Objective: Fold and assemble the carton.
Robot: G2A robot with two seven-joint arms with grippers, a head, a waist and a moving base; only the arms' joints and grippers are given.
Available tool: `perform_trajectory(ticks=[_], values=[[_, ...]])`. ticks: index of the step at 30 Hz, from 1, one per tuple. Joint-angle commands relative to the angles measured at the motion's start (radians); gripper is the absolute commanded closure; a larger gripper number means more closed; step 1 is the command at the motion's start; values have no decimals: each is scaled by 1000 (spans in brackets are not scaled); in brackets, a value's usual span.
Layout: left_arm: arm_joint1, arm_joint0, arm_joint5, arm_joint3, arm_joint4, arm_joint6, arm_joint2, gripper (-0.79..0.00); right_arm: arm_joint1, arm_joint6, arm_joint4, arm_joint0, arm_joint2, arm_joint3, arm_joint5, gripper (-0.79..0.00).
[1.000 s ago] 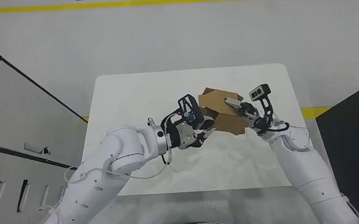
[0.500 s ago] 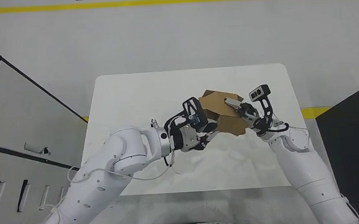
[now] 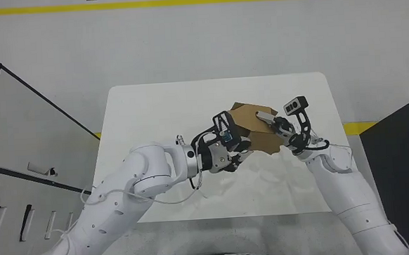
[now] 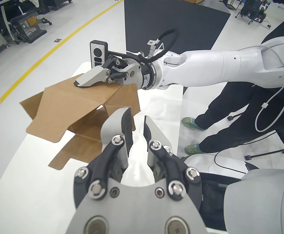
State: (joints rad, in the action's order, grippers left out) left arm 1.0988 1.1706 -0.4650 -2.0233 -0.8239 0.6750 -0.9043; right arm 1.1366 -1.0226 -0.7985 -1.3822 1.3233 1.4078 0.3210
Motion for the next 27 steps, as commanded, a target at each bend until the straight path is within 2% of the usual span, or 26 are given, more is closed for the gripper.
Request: perform_trajectory(ticks=[1,2,3,4,6,7,13,18,21,22,23,24,27], values=[[-1,-5,7,4,2,-5,-14,-326,0,-16,-4,0,3,-2,5,0],[-2,-4,14,6,10,-9,-27,-357,-1,-27,-6,0,5,-3,7,0],[-3,-1,17,5,22,-12,-41,-425,-1,-40,-11,0,8,-4,11,0],[-6,2,17,3,29,-12,-56,-566,-2,-53,-15,-1,11,-6,15,0],[-11,10,14,-8,47,-12,-88,-748,-3,-75,-25,-2,21,-12,23,0],[-13,16,13,-16,59,-14,-103,-785,-3,-86,-31,-2,25,-14,26,0],[-28,57,21,-74,86,-6,-195,-785,-6,-155,-78,2,52,-28,45,0],[-39,107,32,-86,71,9,-252,-785,-5,-245,-166,9,71,-53,37,0],[-43,131,33,-92,69,3,-265,-628,-4,-313,-234,14,75,-73,7,0],[-44,138,37,-93,67,-1,-268,-610,-3,-328,-255,16,77,-81,-4,0],[-44,145,39,-94,64,-4,-269,-733,-3,-336,-265,18,78,-87,-10,0],[-44,149,47,-93,62,-9,-272,-785,-3,-336,-265,18,78,-87,-10,0],[-44,149,47,-93,62,-9,-272,-785,-3,-336,-265,18,78,-87,-10,0]])
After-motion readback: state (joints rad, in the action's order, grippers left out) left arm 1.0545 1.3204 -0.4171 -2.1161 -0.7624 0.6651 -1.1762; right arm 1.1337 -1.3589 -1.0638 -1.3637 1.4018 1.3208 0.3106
